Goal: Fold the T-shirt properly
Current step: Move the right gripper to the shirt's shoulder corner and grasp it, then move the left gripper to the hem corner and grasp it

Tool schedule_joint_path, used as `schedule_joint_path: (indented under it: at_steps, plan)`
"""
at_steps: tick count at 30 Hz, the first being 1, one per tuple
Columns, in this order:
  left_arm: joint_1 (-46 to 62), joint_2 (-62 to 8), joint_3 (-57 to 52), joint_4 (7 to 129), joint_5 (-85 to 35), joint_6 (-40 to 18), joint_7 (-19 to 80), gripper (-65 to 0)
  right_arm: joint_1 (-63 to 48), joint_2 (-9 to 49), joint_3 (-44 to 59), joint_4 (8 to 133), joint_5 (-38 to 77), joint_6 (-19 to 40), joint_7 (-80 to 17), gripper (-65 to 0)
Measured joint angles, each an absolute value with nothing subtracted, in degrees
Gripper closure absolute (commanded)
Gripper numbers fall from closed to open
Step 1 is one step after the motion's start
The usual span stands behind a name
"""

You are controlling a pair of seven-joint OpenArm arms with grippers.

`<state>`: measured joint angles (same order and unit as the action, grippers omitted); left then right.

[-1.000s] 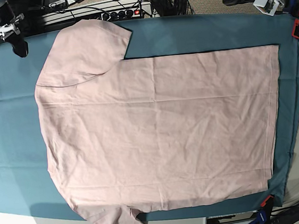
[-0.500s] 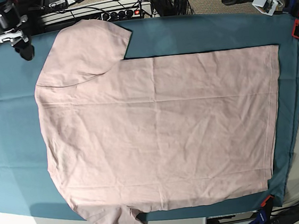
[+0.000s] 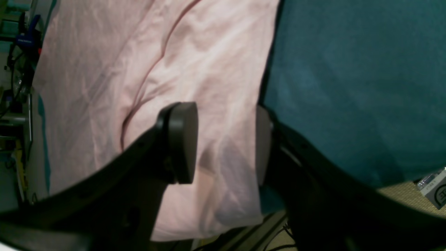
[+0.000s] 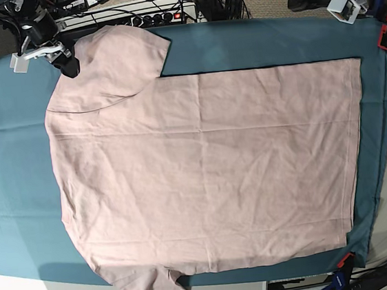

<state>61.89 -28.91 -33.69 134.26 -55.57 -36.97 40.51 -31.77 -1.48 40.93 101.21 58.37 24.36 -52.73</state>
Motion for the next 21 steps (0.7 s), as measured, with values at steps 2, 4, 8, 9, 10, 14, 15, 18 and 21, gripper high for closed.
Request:
schedule_joint_path:
  at_steps: [2, 4, 8, 9, 10, 14, 15, 18, 21]
  plan:
    - [61.34, -28.91, -33.69, 134.26, -55.57, -36.97, 40.56, -0.1, -31.77, -1.45, 40.51, 101.23, 58.43, 24.36, -53.12, -25.2]
    - [60.18, -28.93, -33.69, 134.26, -55.57, -36.97, 40.51, -0.5, -31.77, -1.45, 39.75, 101.25, 58.37, 24.43, -54.00, -18.1]
    - [59.13, -28.95, -33.69, 134.26, -52.88, -37.12, 40.29, -5.9, -31.77, -1.61, 38.81, 101.23, 56.88, 24.62, -54.78, 0.0]
    - [58.94, -28.97, -33.69, 134.23, -52.66, -37.12, 40.27, -8.5, -31.79, -1.63, 38.81, 101.23, 56.64, 24.62, -54.65, 0.0]
    - [58.57, -29.06, -33.69, 134.26, -52.18, -37.17, 40.23, -11.4, -31.77, -1.61, 38.81, 101.23, 55.48, 24.62, -54.37, 0.0]
    - [57.87, -29.08, -33.69, 134.26, -46.78, -36.32, 39.20, -19.9, -31.77, -1.61, 38.81, 101.23, 54.48, 24.62, -53.87, 0.0]
    - [57.19, -29.08, -33.65, 134.23, -45.69, -34.96, 39.83, -19.9, -31.77, -1.63, 38.81, 101.23, 54.46, 24.62, -53.76, 0.0]
    - [53.84, -29.63, -33.45, 134.23, -42.19, -29.10, 40.64, -19.9, -31.77, -1.58, 38.81, 101.23, 54.46, 24.64, -53.76, 0.0]
    - [50.26, -30.50, -33.45, 131.98, -41.60, -27.00, 40.51, -19.9, -31.77, -1.61, 38.81, 101.23, 54.46, 24.64, -53.76, 0.0]
